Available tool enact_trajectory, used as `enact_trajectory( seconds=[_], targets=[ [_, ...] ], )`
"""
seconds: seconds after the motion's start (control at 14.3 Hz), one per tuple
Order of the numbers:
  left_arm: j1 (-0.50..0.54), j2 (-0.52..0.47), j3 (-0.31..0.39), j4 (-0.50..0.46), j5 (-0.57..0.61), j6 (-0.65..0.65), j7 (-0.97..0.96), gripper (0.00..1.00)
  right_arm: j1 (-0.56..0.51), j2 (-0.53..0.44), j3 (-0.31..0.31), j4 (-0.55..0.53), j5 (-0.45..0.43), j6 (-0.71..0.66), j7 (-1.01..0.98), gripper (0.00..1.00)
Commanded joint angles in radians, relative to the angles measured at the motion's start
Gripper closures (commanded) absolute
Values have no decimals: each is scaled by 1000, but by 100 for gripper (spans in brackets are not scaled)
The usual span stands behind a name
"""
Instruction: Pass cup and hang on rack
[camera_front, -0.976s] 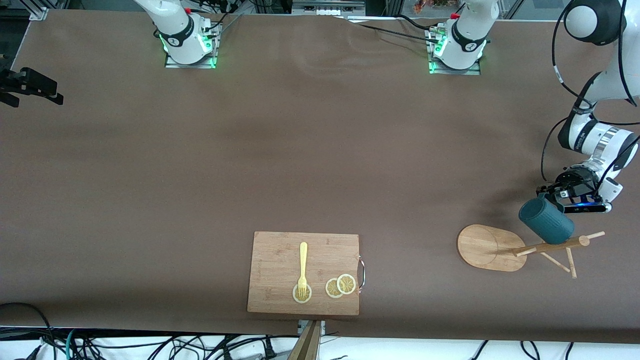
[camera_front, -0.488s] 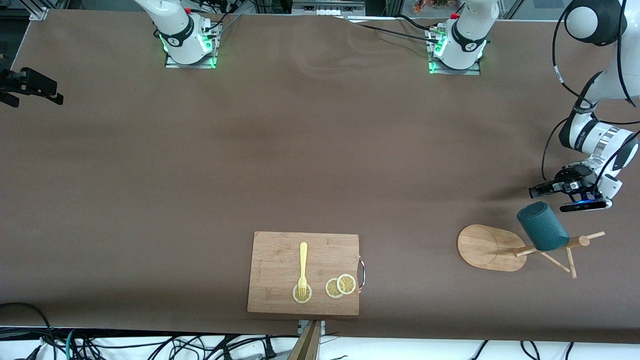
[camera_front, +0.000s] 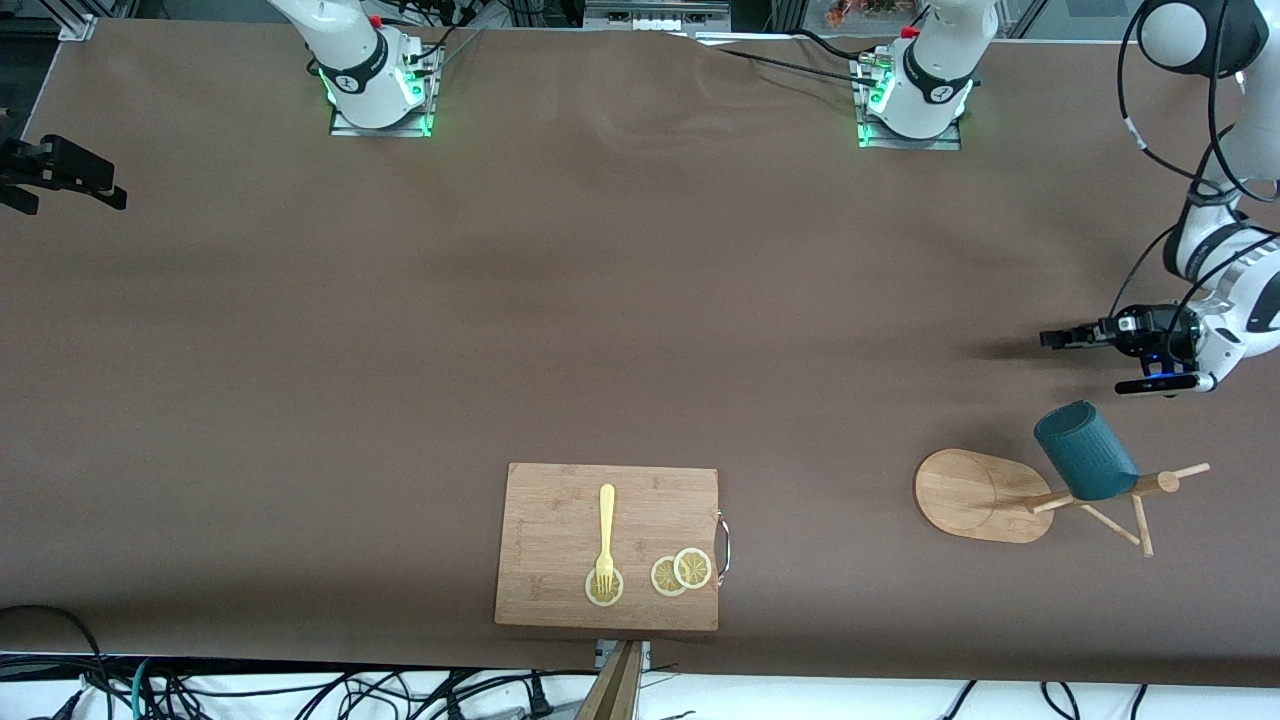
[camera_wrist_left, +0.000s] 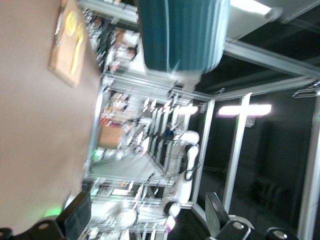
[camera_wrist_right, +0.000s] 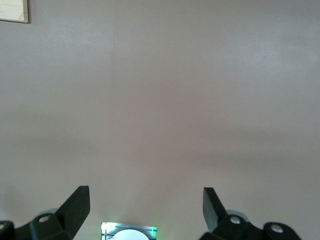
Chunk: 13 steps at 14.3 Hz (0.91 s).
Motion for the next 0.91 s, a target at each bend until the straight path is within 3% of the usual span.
enact_trajectory(
  seconds=[0.0,0.42,0.84],
  targets=[
    [-3,-124,21,-9,176,-11,14,0,7,-6,-7,3,2,-11,6,0],
    [-68,-382,26,-9,500,75,5,0,7,-6,-9,3,2,-11,6,0],
    [-290,-597,26,-9,789,300,-78,0,7,-6,-9,3,2,-11,6,0]
  ],
)
